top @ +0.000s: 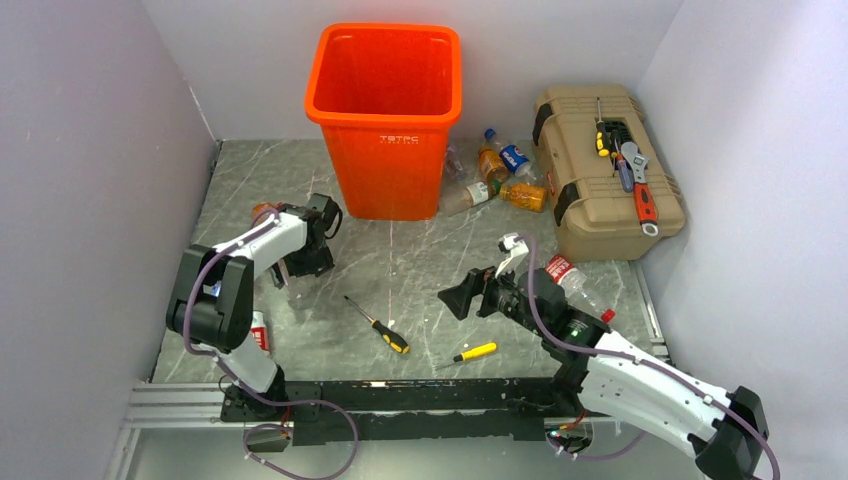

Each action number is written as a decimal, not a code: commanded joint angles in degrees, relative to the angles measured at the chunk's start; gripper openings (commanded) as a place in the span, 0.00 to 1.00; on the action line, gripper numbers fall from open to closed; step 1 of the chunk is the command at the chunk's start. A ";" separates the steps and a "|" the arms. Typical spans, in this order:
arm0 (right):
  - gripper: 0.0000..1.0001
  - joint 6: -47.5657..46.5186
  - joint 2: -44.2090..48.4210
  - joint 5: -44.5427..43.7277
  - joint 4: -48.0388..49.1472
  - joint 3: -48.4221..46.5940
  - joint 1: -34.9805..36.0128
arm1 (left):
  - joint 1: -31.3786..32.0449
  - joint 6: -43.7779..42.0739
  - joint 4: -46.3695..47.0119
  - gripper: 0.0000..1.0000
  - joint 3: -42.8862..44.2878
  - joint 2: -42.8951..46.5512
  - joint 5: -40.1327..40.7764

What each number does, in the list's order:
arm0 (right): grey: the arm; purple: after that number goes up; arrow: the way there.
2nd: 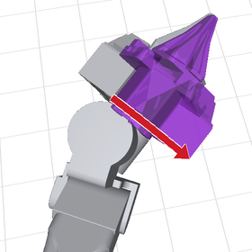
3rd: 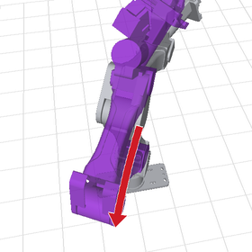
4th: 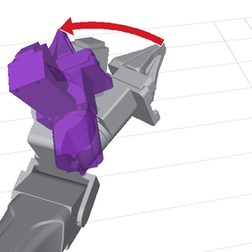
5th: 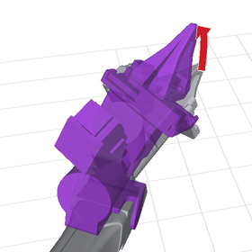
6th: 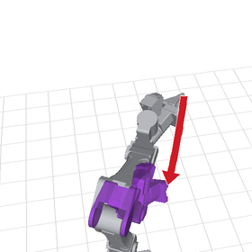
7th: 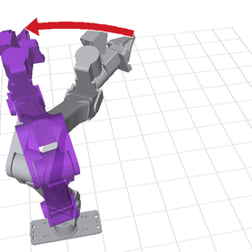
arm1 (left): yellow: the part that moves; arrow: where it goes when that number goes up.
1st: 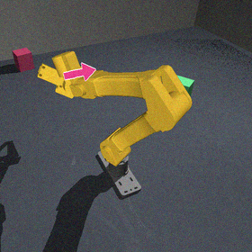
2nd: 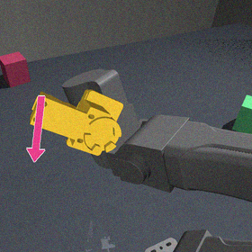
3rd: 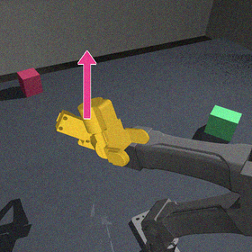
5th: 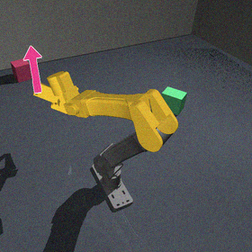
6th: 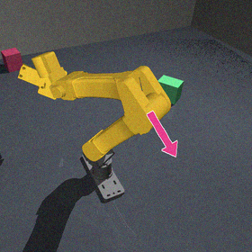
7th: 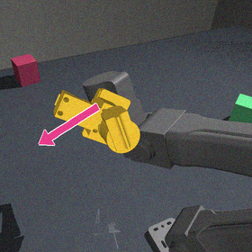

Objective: Put the plastic bottles in the bin
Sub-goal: Pick up the plastic bottle at the center of the board, then place the plastic bottle in the trash bin.

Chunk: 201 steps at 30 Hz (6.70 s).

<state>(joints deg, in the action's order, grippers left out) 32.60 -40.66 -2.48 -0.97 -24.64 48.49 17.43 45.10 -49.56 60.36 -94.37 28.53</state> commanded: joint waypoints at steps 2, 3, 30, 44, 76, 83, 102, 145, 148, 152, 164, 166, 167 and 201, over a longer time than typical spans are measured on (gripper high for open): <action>0.96 -1.61 2.65 -0.69 1.26 0.35 0.19 | -0.03 1.30 1.79 0.93 1.89 -1.07 0.96; 0.96 -1.85 2.55 -0.88 0.54 0.18 0.20 | -0.03 1.22 2.14 0.92 2.12 -1.52 0.34; 0.96 -2.15 5.10 -1.28 -2.32 -1.21 0.14 | 0.52 1.15 5.08 0.36 -3.79 12.04 -4.63; 0.98 -2.99 6.70 15.07 8.07 -3.19 0.12 | 9.64 -19.34 29.10 0.25 -14.45 59.58 -48.84; 1.00 2.01 -15.26 18.08 36.32 -17.91 4.08 | 16.90 -8.06 78.46 0.12 -26.24 48.05 -78.98; 0.95 2.08 -18.84 17.39 34.66 -19.13 4.84 | 19.35 -10.38 76.11 0.11 -24.45 47.76 -77.65; 0.33 -11.25 -7.05 10.02 19.33 -15.16 5.83 | 20.89 -23.56 44.64 0.99 -15.90 58.06 -54.41; 0.31 -19.69 -3.27 3.75 10.69 -12.58 10.92 | 28.23 -19.88 52.45 0.48 5.28 27.17 -66.43; 0.31 -19.36 -2.96 3.59 10.92 -12.28 10.92 | 28.44 -19.96 52.08 0.50 5.67 26.67 -66.50; 0.31 -19.35 -2.80 3.05 10.52 -12.07 10.92 | 28.75 -20.33 51.90 0.52 5.65 26.32 -65.90; 1.00 -16.75 -2.22 2.73 6.02 -14.26 10.92 | 29.02 -22.65 50.99 0.00 5.65 27.71 -64.00; 1.00 -16.50 -1.70 3.02 4.89 -14.83 10.92 | 29.04 -22.82 50.44 0.00 5.57 28.24 -62.64; 1.00 -16.37 -1.39 3.00 4.16 -15.08 10.92 | 29.05 -22.97 50.18 0.00 5.54 28.60 -61.91; 0.99 -6.99 13.12 -6.65 -3.55 -8.06 10.92 | 27.44 -55.19 48.54 0.00 43.92 20.35 -25.04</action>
<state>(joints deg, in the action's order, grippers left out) 21.21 -23.79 -7.51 -9.26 -35.88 59.20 46.17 -6.42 -7.64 98.78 -69.49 -0.62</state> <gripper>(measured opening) 0.992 0.376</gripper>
